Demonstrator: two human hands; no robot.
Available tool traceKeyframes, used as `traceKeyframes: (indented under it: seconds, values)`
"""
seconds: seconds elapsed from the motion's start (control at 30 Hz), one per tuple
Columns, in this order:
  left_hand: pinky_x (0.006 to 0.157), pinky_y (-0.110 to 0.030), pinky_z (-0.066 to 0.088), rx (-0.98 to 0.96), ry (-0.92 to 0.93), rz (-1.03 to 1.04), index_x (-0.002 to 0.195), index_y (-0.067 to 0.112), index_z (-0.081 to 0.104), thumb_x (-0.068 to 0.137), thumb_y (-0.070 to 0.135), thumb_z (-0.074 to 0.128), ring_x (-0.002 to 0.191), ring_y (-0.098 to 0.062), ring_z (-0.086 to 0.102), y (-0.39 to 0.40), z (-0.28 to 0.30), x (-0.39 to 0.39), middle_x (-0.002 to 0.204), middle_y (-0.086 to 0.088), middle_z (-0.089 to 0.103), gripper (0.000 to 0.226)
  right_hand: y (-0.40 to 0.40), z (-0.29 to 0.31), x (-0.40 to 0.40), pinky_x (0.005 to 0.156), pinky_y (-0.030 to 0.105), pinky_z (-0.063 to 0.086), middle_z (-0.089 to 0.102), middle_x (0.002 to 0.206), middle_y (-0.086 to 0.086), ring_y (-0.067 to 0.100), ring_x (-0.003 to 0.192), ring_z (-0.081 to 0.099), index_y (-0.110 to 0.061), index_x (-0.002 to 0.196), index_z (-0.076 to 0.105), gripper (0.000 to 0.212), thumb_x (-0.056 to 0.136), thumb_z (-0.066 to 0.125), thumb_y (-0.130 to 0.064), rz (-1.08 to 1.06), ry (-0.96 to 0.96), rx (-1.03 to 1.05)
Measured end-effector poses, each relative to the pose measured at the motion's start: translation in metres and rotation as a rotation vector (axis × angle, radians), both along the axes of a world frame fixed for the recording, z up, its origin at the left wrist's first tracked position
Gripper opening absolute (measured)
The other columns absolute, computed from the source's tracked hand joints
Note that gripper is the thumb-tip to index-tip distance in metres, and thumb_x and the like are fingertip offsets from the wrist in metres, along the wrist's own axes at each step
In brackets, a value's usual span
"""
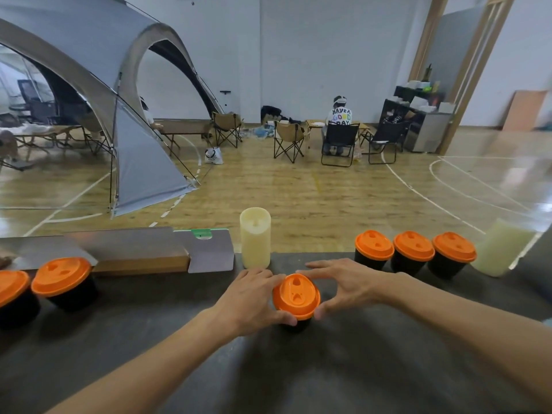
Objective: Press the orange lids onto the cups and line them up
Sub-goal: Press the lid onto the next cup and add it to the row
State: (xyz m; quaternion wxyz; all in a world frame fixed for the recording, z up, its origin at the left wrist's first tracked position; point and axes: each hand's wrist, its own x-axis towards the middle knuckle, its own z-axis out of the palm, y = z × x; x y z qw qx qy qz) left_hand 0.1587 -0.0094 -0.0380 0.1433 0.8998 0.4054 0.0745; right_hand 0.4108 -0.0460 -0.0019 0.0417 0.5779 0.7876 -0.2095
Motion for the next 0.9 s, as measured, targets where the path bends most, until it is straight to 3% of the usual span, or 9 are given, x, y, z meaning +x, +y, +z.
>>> traceKeyframes:
  seconds: [0.17,0.3,0.43,0.57,0.63,0.77,0.9]
  values:
    - [0.099,-0.028,0.027,0.005,-0.006,-0.009,0.146,0.039,0.034,0.067,0.089,0.055,0.123,-0.011,0.043,0.0,-0.004,0.0,0.132,0.012,0.054,0.096,0.003,-0.007,0.004,0.117,0.038,0.001,0.005,0.165,-0.022,0.009,0.15,0.003,-0.07,0.144,0.008,0.092,0.069,0.057,-0.09,0.065,-0.013,0.026]
    - [0.1,-0.027,0.028,0.024,-0.022,-0.019,0.146,0.039,0.035,0.067,0.089,0.053,0.121,-0.009,0.044,-0.001,-0.004,0.0,0.132,0.012,0.054,0.095,0.0,-0.01,0.004,0.122,0.04,0.003,0.006,0.166,-0.02,0.007,0.151,0.004,-0.059,0.152,0.012,0.09,0.076,0.05,-0.087,0.104,-0.058,0.141]
    - [0.101,-0.028,0.029,0.04,-0.044,-0.016,0.145,0.037,0.036,0.07,0.088,0.053,0.12,-0.01,0.045,-0.004,-0.007,-0.001,0.129,0.011,0.055,0.091,-0.019,-0.016,0.0,0.119,0.035,0.012,0.025,0.162,-0.011,0.013,0.147,0.019,-0.05,0.152,0.028,0.082,0.08,0.035,-0.088,0.076,-0.087,0.27]
    - [0.102,-0.028,0.033,0.1,-0.054,-0.031,0.143,0.035,0.04,0.071,0.086,0.053,0.116,-0.01,0.047,-0.006,-0.005,-0.002,0.123,0.011,0.057,0.089,-0.042,-0.017,-0.012,0.101,0.032,0.036,0.051,0.124,-0.003,0.012,0.112,0.045,-0.032,0.137,0.057,0.072,0.089,0.026,-0.077,0.061,-0.17,0.431]
    - [0.101,-0.029,0.034,0.107,-0.06,-0.03,0.142,0.033,0.042,0.071,0.086,0.053,0.115,-0.01,0.048,-0.006,-0.004,-0.002,0.121,0.011,0.057,0.089,-0.05,-0.016,-0.02,0.09,0.032,0.041,0.055,0.112,-0.001,0.014,0.099,0.05,-0.025,0.121,0.067,0.061,0.093,0.034,-0.068,0.073,-0.242,0.526]
    - [0.101,-0.03,0.036,0.125,-0.077,-0.03,0.141,0.033,0.043,0.071,0.086,0.053,0.11,-0.01,0.049,-0.008,-0.005,-0.001,0.116,0.011,0.058,0.088,-0.06,-0.019,-0.031,0.067,0.033,0.047,0.062,0.085,-0.001,0.016,0.072,0.056,-0.021,0.08,0.072,0.024,0.089,0.071,-0.044,0.16,-0.262,0.832]
    - [0.1,-0.032,0.038,0.139,-0.071,-0.031,0.139,0.033,0.045,0.071,0.085,0.054,0.109,-0.011,0.051,-0.008,-0.005,0.0,0.114,0.011,0.058,0.086,-0.064,-0.021,-0.037,0.07,0.031,0.043,0.064,0.089,-0.004,0.015,0.076,0.055,-0.023,0.082,0.071,0.009,0.089,0.073,-0.028,0.226,-0.209,0.804]
